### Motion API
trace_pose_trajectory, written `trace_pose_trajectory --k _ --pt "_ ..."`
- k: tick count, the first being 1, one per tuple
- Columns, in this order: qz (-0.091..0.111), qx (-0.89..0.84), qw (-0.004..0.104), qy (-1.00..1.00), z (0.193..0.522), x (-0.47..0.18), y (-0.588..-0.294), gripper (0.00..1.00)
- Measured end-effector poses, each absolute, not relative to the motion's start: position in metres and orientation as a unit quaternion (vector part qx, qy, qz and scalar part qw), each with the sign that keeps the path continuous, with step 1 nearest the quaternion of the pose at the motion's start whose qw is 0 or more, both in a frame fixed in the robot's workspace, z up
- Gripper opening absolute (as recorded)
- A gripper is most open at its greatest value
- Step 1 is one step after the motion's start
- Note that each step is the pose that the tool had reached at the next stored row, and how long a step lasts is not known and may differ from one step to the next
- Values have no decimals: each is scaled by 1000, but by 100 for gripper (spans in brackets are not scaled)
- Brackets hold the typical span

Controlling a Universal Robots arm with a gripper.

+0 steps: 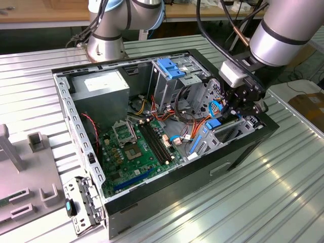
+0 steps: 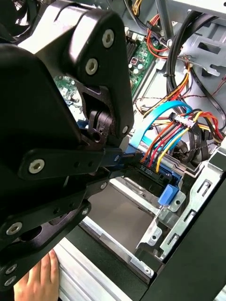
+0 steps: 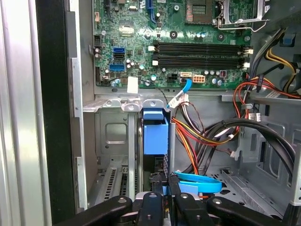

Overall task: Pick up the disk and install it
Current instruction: 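Insert the second disk wire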

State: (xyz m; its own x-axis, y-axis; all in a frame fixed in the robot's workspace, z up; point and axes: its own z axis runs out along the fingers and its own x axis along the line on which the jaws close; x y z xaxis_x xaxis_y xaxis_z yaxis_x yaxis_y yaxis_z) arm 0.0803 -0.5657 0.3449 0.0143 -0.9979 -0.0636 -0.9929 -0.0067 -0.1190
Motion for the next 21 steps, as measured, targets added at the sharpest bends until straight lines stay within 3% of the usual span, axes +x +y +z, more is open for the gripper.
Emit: trace_pose_trajectory --k 11,12,17,19,21 --pt "-19 -709 65 702 338 80 -566 18" --pt "-19 -709 65 702 339 80 -566 24" --pt "-18 -709 66 702 358 81 -566 24" --pt "-17 -709 67 702 358 81 -566 11" --pt "-15 -709 69 702 358 81 -566 11"
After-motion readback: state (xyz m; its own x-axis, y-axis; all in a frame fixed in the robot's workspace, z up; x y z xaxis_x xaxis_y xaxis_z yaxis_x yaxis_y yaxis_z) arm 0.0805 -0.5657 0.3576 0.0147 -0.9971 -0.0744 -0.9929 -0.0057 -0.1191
